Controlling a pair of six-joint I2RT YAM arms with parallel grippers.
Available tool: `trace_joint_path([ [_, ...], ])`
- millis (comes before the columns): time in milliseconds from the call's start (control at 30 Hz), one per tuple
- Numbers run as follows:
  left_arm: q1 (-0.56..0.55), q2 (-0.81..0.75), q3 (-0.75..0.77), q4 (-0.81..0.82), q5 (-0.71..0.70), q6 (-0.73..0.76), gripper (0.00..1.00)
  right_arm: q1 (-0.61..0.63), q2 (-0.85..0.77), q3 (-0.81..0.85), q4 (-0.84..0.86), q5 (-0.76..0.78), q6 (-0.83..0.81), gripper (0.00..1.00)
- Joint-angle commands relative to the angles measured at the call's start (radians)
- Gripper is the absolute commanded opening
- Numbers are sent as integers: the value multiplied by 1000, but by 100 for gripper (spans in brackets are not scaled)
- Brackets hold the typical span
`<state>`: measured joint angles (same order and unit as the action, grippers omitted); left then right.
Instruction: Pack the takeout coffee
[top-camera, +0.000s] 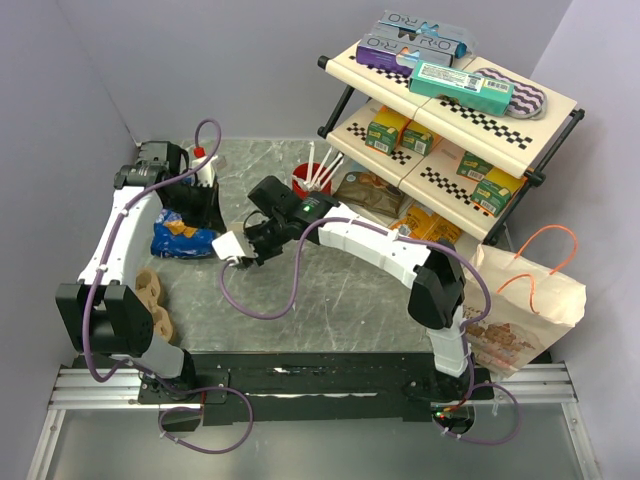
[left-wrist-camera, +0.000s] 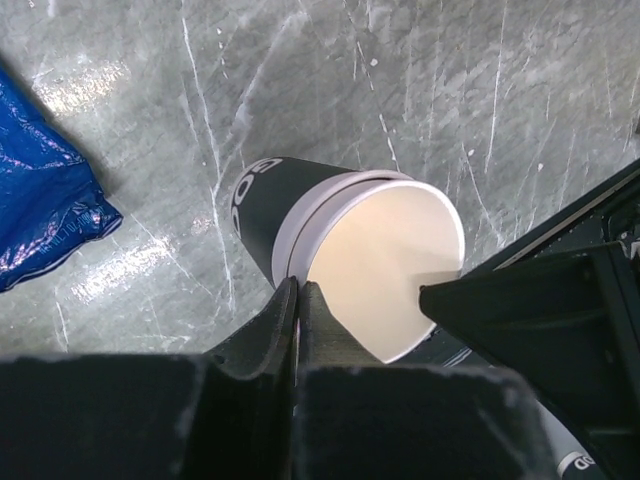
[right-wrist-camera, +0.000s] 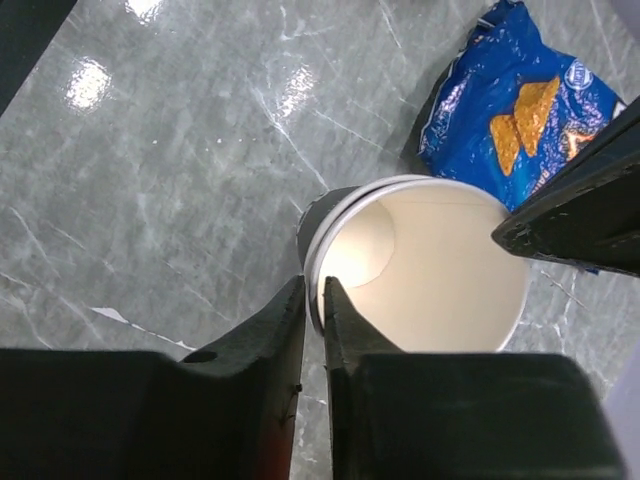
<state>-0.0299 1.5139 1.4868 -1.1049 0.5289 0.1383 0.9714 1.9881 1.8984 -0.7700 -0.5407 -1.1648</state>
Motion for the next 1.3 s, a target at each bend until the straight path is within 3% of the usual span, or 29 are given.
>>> trace_joint_path([
  [0, -2, -6, -2, 22, -6, 1, 13, 7, 2, 42, -25, -7, 4, 10],
  [67, -2, -14, -26, 54, -38, -22, 31, 9, -3, 39, -28, -4, 23, 0],
  [267, 79, -145, -190, 236, 8, -132, 64, 4, -95, -108, 27, 42, 192, 0],
  [400, 136, -198, -293, 390, 156, -316, 65, 3, -185, -293, 199, 126, 342, 0],
  [567, 140, -213, -485, 572, 298, -511, 64, 4, -213, -347, 276, 266, 474, 0],
  [833, 139, -192, -625, 743, 404, -597, 61, 6, -226, -332, 305, 321, 508, 0],
  [1267, 82, -112, -632, 826, 428, -638, 58, 4, -178, -266, 311, 331, 508, 0],
])
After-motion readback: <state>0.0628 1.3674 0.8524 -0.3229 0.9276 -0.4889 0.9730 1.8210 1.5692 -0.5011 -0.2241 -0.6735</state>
